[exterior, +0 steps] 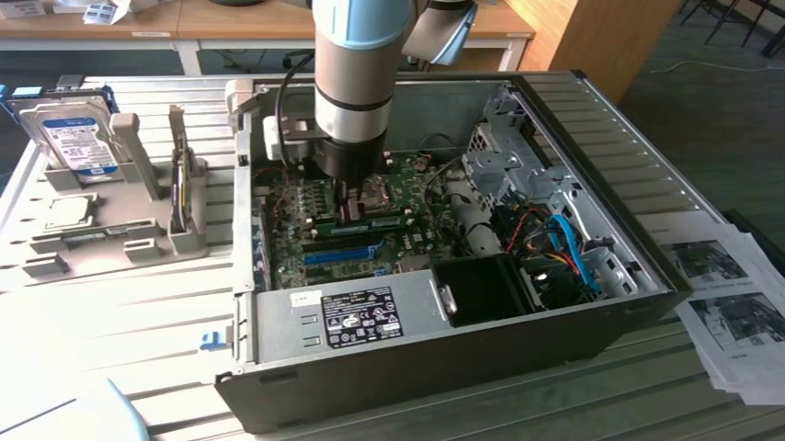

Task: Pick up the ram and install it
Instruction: 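Press down the ram until it locks into place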

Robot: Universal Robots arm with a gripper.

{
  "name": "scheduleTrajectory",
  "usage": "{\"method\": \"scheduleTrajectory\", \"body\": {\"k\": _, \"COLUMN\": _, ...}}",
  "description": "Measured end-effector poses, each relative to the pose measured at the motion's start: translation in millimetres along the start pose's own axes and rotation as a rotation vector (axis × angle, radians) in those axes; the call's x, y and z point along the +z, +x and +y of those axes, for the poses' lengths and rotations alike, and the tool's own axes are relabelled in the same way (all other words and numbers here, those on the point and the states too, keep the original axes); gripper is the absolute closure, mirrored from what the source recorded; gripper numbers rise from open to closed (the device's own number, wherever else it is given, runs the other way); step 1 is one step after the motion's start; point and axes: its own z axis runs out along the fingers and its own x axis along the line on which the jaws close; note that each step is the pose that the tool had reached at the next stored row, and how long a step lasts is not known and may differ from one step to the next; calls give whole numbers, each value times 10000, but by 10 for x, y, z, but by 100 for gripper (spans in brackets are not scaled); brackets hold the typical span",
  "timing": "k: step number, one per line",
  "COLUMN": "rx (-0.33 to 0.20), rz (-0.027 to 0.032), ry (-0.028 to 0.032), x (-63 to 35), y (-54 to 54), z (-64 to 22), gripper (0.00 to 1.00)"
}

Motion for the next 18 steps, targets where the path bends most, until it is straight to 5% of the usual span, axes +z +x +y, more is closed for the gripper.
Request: {"method": "scheduleTrajectory", "body": {"k": 18, "rx": 3, "rz": 12, "ry": -11, "x": -282, "y": -22, "z": 3, "gripper": 91}}
